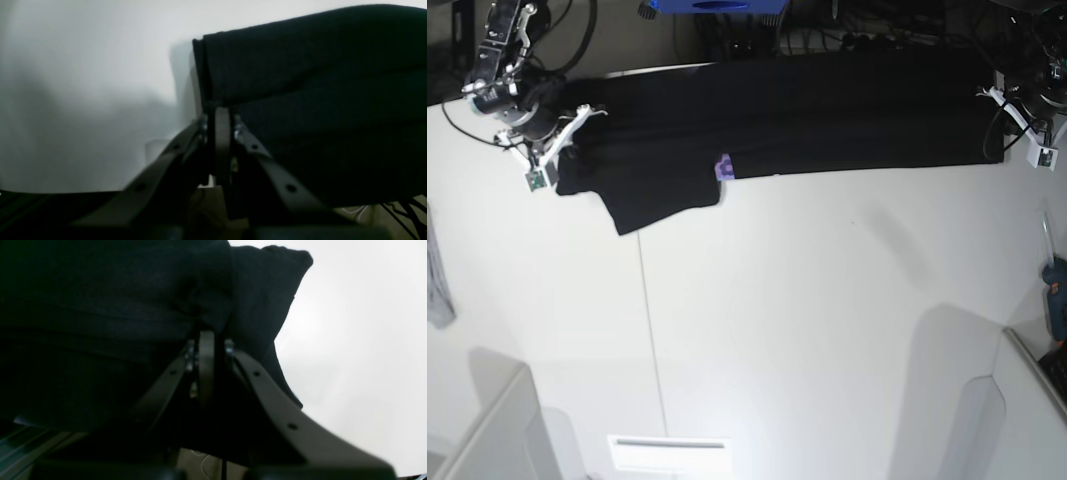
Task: Fold the T-shirt properly
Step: 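Drag the folded shirt edge with both grippers toward the robot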
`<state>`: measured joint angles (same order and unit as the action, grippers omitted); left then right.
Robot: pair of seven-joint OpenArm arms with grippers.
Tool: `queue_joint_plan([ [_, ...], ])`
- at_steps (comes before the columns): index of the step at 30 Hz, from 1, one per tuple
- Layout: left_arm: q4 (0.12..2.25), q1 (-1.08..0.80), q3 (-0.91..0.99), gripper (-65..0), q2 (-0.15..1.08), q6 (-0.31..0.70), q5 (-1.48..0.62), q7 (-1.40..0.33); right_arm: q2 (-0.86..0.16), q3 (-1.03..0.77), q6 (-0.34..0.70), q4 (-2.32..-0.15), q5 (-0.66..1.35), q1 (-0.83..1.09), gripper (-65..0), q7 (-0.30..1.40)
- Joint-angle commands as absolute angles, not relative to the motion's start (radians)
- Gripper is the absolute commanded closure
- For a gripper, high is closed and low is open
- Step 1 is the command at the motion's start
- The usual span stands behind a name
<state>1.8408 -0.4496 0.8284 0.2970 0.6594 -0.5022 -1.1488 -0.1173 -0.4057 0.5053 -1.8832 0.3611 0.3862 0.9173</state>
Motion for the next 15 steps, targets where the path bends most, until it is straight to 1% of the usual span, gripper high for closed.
queue_joint_plan([
  [1,1.853,-0.460,0.835,0.0,0.317,0.661,-0.501,-1.138,-0.133,-0.410,0.499,-1.902,0.364,0.381,0.0,0.901],
  [6,1.854,-0.476,0.796,0.0,0.320,0.661,-0.501,-1.138,-0.133,-0.409,0.496,-1.902,0.364,0.380,0.0,0.903],
  [12,1.857,-0.496,0.792,0.0,0.320,0.659,-0.501,-1.138,-0.134,-0.409,0.495,-1.899,0.363,0.381,0.0,0.903],
  [15,1.856,-0.512,0.792,0.0,0.320,0.659,-0.499,-1.138,-0.157,-0.409,0.495,-1.899,0.363,0.380,0.0,0.903],
])
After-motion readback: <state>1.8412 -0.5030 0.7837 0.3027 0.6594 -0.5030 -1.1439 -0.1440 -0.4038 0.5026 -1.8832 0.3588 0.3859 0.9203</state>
